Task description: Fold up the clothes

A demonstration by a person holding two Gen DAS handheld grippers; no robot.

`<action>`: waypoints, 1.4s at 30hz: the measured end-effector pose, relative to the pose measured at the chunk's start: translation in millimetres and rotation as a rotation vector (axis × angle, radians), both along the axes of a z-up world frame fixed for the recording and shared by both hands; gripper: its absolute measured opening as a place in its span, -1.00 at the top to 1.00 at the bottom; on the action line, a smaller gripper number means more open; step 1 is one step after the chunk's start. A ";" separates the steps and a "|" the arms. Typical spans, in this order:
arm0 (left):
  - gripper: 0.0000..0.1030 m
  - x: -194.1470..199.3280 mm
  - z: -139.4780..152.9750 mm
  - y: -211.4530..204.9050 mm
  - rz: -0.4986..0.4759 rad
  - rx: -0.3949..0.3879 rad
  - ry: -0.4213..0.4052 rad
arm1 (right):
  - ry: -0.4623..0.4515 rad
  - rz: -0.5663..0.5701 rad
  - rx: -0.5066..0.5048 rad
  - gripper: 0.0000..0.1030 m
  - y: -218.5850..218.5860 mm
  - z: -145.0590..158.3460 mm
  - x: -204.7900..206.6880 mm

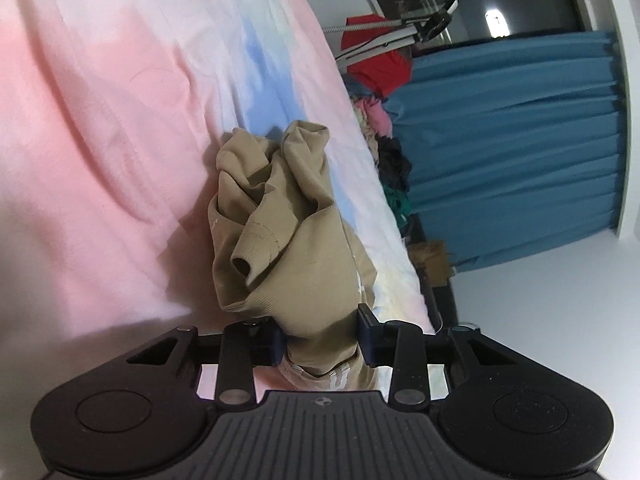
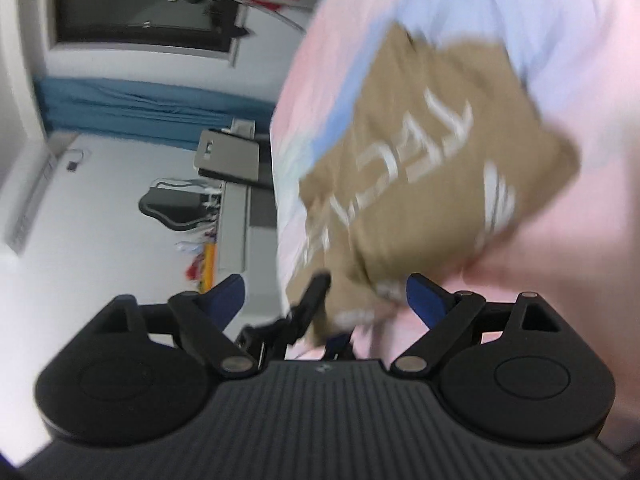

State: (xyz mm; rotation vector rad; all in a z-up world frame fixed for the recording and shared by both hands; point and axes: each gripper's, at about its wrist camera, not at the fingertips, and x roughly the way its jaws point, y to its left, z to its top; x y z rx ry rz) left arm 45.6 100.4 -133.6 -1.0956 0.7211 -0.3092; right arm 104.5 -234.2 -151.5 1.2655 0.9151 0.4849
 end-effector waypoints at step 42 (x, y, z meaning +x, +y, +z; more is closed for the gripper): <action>0.56 121.1 124.4 -218.8 -0.248 -0.155 0.058 | -0.142 -0.636 -0.167 0.33 -190.2 113.9 -24.8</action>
